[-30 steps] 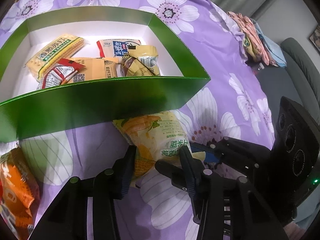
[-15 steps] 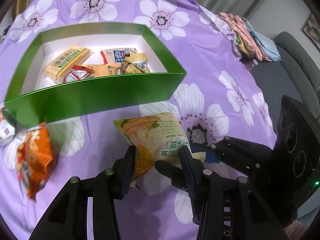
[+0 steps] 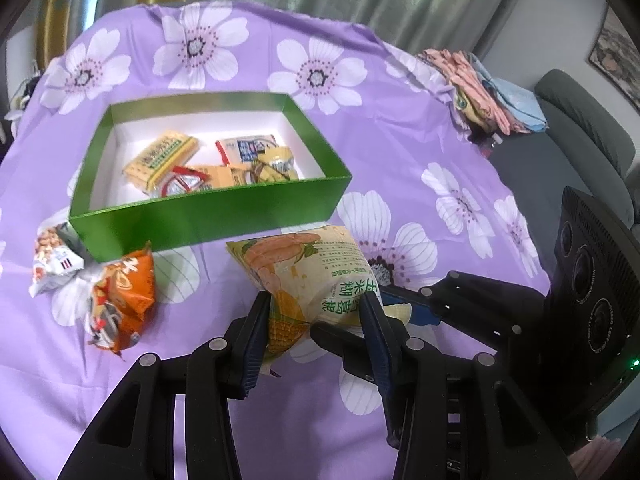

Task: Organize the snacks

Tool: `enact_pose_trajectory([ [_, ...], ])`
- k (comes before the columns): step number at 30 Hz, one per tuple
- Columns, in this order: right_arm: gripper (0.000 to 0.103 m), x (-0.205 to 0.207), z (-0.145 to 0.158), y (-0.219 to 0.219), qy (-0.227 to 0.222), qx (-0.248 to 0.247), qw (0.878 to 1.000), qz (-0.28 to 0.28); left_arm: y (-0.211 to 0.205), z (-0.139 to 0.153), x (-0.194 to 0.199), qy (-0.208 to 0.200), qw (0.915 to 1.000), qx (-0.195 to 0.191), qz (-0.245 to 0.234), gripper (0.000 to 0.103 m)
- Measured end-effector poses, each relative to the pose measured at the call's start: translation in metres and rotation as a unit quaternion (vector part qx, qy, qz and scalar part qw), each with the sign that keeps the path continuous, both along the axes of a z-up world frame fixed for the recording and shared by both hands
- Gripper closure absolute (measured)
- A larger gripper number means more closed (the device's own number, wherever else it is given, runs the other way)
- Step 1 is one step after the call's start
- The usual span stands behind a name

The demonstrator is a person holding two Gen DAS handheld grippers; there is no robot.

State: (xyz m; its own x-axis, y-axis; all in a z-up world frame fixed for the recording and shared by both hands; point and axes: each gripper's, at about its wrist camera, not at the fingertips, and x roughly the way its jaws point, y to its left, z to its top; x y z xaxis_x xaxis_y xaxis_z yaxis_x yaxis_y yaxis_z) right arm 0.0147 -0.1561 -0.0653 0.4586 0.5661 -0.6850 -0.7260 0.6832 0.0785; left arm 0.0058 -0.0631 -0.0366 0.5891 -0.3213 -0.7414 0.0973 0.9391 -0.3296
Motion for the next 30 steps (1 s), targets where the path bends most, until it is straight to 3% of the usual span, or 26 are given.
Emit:
enact_pose_trajectory([
  [17,0.07,0.002,0.013,0.016,-0.027,-0.005,1.0,0.012,0.018,0.011,-0.002,-0.027,0.9996,0.0,0.01,0.058],
  [30,0.07,0.016,0.018,0.027,-0.042,-0.01,0.999,0.01,0.029,0.015,0.018,-0.041,0.9991,0.008,0.007,0.058],
])
